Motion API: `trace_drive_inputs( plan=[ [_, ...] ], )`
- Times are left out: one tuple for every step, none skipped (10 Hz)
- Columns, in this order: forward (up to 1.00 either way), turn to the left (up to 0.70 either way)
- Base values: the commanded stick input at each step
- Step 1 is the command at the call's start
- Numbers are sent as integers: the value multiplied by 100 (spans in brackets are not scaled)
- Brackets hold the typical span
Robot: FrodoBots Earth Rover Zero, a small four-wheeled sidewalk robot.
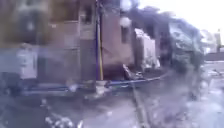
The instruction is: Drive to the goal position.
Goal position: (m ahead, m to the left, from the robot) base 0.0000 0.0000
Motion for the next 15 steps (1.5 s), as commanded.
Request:
trace_drive_inputs(
  plan=[
    [0,-45],
    [0,-45],
    [0,-45],
    [0,-45],
    [0,-45],
    [0,-45],
    [0,-45],
    [0,-45],
    [0,-45],
    [0,-45],
    [0,-45],
    [0,-45],
    [0,-45],
    [0,-45],
    [0,-45]
  ],
)
